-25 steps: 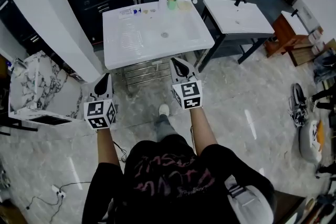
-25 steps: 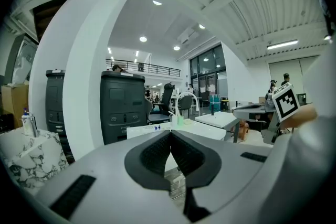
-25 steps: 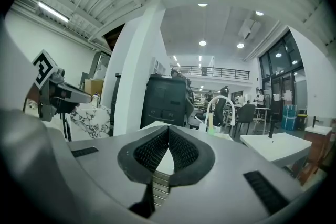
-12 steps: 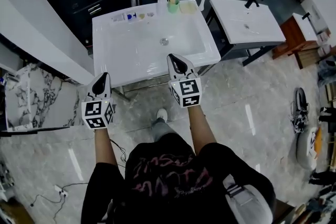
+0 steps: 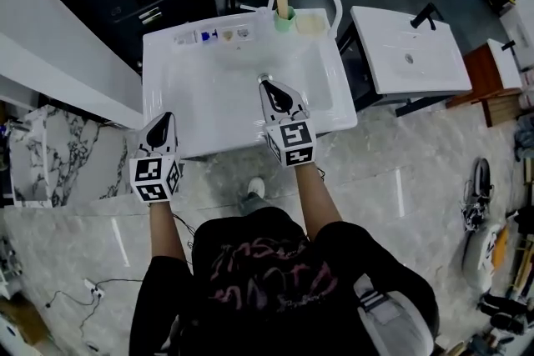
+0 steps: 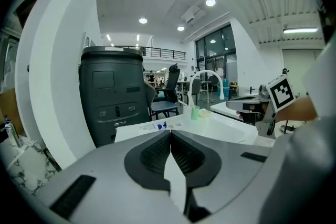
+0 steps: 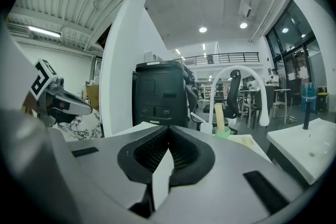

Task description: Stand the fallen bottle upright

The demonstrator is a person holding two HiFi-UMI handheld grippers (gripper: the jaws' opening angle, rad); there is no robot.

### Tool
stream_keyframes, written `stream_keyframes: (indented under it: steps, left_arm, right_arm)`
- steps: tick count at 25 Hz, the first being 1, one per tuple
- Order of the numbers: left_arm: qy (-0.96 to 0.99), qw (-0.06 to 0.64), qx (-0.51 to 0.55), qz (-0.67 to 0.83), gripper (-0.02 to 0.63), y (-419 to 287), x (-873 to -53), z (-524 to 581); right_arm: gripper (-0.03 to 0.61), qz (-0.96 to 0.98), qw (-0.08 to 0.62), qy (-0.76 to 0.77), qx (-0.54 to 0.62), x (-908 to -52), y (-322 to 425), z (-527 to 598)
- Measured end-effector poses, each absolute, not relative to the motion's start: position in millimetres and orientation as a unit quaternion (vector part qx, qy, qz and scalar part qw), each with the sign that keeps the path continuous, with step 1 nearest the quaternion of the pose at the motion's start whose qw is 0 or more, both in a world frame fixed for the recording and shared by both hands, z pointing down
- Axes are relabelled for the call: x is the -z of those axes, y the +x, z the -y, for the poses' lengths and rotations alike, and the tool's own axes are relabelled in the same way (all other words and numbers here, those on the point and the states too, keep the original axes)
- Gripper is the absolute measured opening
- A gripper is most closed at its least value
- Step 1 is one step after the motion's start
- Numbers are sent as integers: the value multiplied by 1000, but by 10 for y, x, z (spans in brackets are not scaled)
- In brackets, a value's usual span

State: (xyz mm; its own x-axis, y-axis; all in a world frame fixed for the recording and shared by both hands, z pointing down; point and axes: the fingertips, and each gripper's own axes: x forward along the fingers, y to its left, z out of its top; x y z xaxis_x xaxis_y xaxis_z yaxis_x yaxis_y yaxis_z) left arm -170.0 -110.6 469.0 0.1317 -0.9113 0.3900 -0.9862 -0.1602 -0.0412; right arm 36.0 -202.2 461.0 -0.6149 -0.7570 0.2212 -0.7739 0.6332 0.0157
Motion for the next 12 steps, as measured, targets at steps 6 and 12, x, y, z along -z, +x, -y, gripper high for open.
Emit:
stream_keyframes:
  steps: [6, 12]
  left_arm:
    - [746, 107, -184, 631, 17, -1587, -4627, 1332]
    - [754, 99, -189, 622, 17, -1501, -4566, 1505]
  right_arm:
    - [13, 898, 99, 427, -51, -4610, 439, 2231]
    - [14, 897, 93, 429, -54, -4574, 468, 2328]
